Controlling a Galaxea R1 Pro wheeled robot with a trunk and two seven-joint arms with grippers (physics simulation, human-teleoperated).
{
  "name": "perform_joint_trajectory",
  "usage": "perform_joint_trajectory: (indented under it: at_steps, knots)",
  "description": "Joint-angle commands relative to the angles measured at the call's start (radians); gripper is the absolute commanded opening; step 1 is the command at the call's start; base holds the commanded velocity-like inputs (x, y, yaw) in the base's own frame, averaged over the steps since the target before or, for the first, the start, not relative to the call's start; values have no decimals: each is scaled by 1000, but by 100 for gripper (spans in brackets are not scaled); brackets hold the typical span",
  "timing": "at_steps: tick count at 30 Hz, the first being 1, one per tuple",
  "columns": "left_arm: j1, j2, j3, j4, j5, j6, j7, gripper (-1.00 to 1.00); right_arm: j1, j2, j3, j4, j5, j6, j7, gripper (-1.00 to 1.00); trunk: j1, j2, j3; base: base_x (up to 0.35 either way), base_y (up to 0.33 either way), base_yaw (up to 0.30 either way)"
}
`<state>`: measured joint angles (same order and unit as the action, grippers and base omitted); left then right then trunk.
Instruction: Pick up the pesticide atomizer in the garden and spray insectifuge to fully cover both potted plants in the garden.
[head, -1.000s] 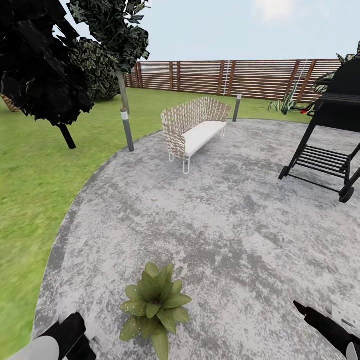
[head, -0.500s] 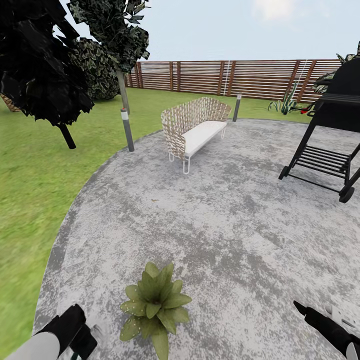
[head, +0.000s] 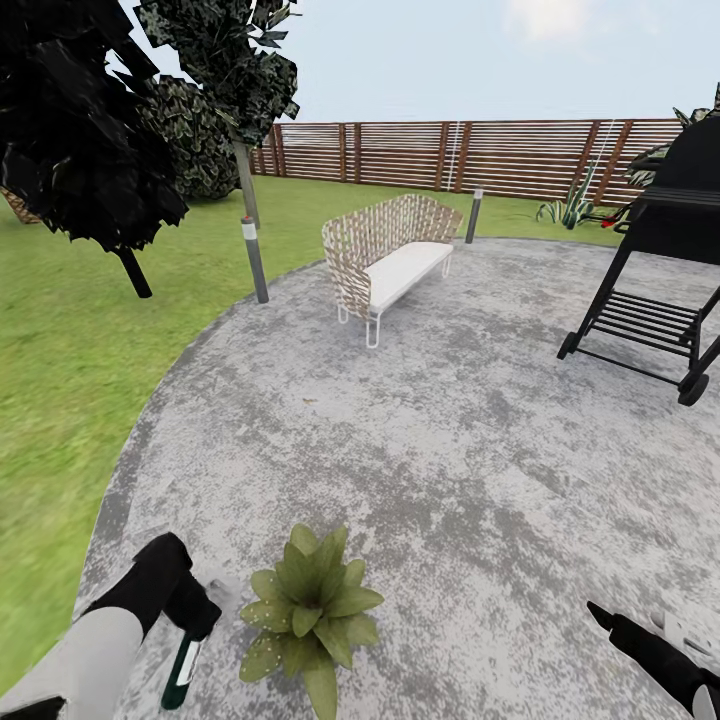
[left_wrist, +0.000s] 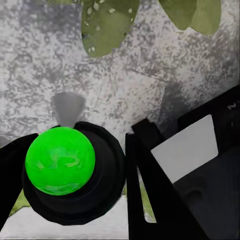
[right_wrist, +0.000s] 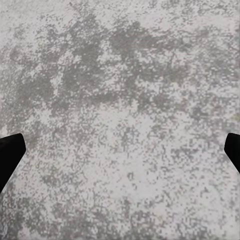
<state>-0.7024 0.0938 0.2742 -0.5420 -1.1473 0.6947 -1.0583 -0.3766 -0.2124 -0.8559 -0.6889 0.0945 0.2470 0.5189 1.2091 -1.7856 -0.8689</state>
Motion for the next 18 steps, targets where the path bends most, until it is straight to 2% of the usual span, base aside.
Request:
perform_joint_trajectory:
  at_steps: [1,3,6,11,15,16,18]
  knots:
    - [-22,-8,-3,-4,-45,23,-50,-100,-1,1,-6,-1,10,5,9,100,0,0,-1,0,0,0]
    - [-41,-17,-8,-6,-85,33,-109,-100,-2,1,-6,-1,10,5,10,100,0,0,-1,0,0,0]
    - [-69,-31,-11,-8,-138,40,-162,-100,-2,1,-7,-1,10,5,10,100,0,0,-1,0,0,0]
    - [-115,-61,-12,-7,-184,42,-175,-100,-2,1,-6,-1,10,5,10,100,0,0,-1,0,0,0]
    - [-118,-91,-14,-5,-195,43,-176,-100,-2,1,-6,-1,10,5,10,100,0,0,-1,0,0,0]
    - [-118,-102,-15,-5,-210,44,-177,-100,-2,1,-6,-1,10,5,10,100,0,0,-1,0,0,32]
    - [-118,-121,-15,-2,-262,45,-177,-100,-2,1,-6,-1,10,5,10,100,0,0,-1,0,0,103]
